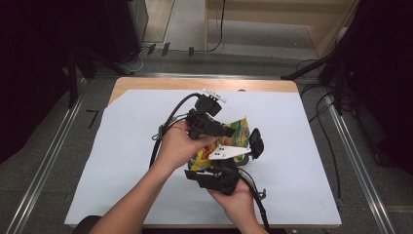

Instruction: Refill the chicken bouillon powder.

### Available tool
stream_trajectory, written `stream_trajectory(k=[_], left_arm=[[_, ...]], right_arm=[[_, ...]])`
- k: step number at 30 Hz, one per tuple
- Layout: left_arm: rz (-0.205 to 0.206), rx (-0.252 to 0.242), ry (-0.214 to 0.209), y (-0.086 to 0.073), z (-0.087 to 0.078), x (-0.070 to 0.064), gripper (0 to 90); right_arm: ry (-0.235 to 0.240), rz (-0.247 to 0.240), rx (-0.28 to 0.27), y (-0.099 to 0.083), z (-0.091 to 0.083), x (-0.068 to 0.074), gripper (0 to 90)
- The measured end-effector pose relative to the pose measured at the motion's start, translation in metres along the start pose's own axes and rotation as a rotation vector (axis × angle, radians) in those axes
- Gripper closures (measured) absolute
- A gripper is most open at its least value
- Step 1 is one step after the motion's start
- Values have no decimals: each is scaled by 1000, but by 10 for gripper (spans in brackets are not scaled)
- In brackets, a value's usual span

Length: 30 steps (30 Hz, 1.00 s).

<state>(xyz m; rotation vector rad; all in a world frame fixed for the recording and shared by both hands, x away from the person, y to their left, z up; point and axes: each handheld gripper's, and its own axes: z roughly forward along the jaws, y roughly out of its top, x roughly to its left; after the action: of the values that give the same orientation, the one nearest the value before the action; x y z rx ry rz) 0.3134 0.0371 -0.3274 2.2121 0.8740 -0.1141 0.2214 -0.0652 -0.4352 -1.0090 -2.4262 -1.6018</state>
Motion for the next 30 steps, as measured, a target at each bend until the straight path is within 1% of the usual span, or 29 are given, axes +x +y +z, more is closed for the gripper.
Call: stream_trajectory(k=[2, 4, 6, 9, 10, 11, 13, 15, 19, 21, 26, 30], left_arm=[[-9, 13, -4, 4, 0, 3, 840], [-13, 29, -5, 8, 1, 6, 838], [-17, 42, -6, 10, 3, 10, 836], [-39, 37, -14, 10, 4, 16, 837], [-45, 37, -20, 11, 5, 18, 837], [-39, 40, -15, 12, 4, 18, 837], [-41, 29, -15, 12, 2, 18, 836], [-39, 17, -20, 11, -1, 18, 837], [-35, 13, -12, 9, -5, 17, 836], [-42, 8, -13, 6, -5, 17, 837], [-34, 10, -9, 3, -4, 16, 836], [-30, -7, -9, 2, -7, 14, 837]], right_arm=[[-3, -4, -4, 2, -1, 0, 673], [3, 8, -10, 5, -1, -1, 671], [7, 11, -9, 7, 0, -2, 670], [14, 36, 0, 9, 5, -6, 672], [11, 39, -7, 9, 6, -7, 672], [7, 36, -11, 10, 7, -7, 672], [12, 29, -8, 12, 7, -8, 672], [6, 18, -10, 13, 7, -7, 672], [9, 6, -10, 14, 8, -4, 672], [10, 1, -4, 13, 9, -3, 672], [9, -9, 10, 10, 8, -1, 673], [9, -17, 6, 11, 9, -1, 675]])
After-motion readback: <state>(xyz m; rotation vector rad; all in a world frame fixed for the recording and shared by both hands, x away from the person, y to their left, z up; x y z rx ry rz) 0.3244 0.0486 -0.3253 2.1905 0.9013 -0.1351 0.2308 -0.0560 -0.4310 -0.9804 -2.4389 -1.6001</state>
